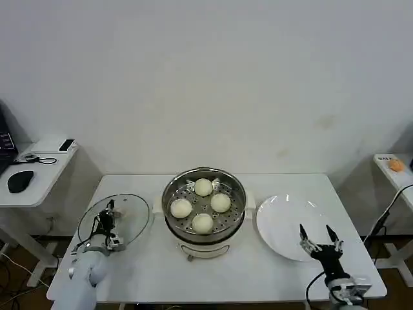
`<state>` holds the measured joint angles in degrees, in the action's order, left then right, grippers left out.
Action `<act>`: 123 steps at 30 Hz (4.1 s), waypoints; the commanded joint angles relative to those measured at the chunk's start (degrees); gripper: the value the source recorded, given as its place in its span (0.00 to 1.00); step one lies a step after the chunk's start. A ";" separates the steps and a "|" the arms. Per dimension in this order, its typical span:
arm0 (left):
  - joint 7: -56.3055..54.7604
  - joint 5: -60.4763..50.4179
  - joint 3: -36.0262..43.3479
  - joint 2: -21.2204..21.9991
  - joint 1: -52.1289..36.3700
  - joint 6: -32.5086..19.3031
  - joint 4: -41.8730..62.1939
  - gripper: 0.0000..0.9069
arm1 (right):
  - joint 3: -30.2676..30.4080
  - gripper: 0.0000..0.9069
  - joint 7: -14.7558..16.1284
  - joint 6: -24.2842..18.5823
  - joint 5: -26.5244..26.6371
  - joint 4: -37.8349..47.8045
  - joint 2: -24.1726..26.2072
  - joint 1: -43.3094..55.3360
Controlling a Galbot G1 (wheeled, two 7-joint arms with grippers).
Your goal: Take steamed baozi put them in steamer then cover it.
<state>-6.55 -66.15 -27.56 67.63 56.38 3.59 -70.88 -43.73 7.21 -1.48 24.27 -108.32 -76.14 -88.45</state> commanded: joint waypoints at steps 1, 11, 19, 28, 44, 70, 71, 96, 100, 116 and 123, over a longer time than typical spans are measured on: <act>7.08 -3.48 -2.92 -2.44 8.81 6.79 -22.02 0.00 | -1.38 1.00 -0.10 0.44 3.24 0.24 0.65 1.80; 14.95 -9.47 -7.63 -1.86 13.95 11.53 -41.79 0.00 | -1.24 1.00 -0.13 -0.29 3.50 0.95 0.78 2.65; 15.47 -20.23 -0.67 0.88 14.95 21.14 -53.86 0.00 | -1.83 1.00 -0.39 -0.35 2.06 0.03 -0.02 2.47; 17.17 -29.01 12.78 6.42 13.06 21.45 -55.20 0.00 | -2.93 1.00 -1.01 0.71 -1.81 -2.46 -1.85 0.52; 22.36 -29.07 25.57 14.91 -0.70 23.23 -37.14 0.00 | -3.83 1.00 -2.76 6.46 -9.10 -4.66 -4.29 0.60; 29.44 -32.84 28.92 23.99 -4.73 26.76 -26.53 0.00 | -1.22 1.00 -2.72 6.19 -10.71 2.16 -4.54 6.56; 29.54 -32.43 28.90 23.98 -4.81 26.92 -26.53 0.00 | -1.19 1.00 -2.72 6.17 -10.87 2.37 -4.50 6.65; 32.47 -29.50 28.82 24.03 -4.29 28.64 -27.29 0.00 | -0.74 1.00 -2.79 5.54 -12.53 4.79 -5.34 8.36; 32.61 -29.49 28.96 24.07 -4.08 28.62 -27.43 0.00 | -0.74 1.00 -2.80 5.51 -12.55 4.82 -5.44 8.36; 31.25 -26.12 28.58 24.03 -3.35 27.80 -28.21 1.00 | -0.70 1.00 -2.84 5.20 -12.78 5.11 -5.52 8.22; 31.92 -25.44 28.57 24.02 -2.37 27.79 -31.58 1.00 | -0.65 1.00 -2.84 5.16 -12.81 5.40 -5.47 8.24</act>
<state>24.94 -92.89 0.99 91.63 53.37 31.38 -99.73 -44.39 4.39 3.74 11.50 -103.04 -81.67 -80.28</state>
